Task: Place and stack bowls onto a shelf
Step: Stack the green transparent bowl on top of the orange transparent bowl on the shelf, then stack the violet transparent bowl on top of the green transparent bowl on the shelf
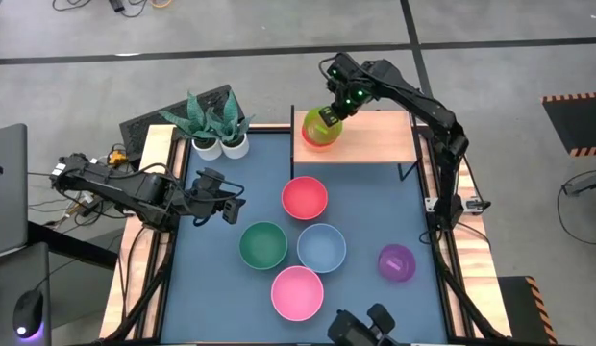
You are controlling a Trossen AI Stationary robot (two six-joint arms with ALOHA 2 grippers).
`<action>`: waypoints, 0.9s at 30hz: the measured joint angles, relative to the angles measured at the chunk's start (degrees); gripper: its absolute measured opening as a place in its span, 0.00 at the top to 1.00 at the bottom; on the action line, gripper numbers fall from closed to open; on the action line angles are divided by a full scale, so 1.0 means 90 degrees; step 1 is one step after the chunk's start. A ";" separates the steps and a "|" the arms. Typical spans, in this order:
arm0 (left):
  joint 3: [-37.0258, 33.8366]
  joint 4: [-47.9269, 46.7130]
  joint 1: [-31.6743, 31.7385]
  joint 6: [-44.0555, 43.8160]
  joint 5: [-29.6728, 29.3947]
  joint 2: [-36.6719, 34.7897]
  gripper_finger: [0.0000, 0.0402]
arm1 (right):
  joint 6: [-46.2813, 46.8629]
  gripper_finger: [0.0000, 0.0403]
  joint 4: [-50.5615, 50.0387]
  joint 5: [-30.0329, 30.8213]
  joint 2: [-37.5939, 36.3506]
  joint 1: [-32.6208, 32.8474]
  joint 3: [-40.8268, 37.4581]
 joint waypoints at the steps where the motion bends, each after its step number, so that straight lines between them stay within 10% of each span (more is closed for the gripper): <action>1: 0.0000 0.0000 0.0000 0.0000 -0.0002 0.0000 0.48 | -0.0003 0.88 -0.0001 -0.0004 0.0000 0.0002 0.0000; 14: 0.0000 -0.0017 0.0000 0.0047 -0.0042 0.0000 0.48 | -0.0249 0.83 0.0026 -0.0050 0.0000 0.0017 0.0000; 27: 0.0000 -0.0017 -0.0001 0.0070 -0.0023 0.0000 0.48 | -0.0412 0.54 0.0478 -0.0223 -0.0272 0.0037 -0.0007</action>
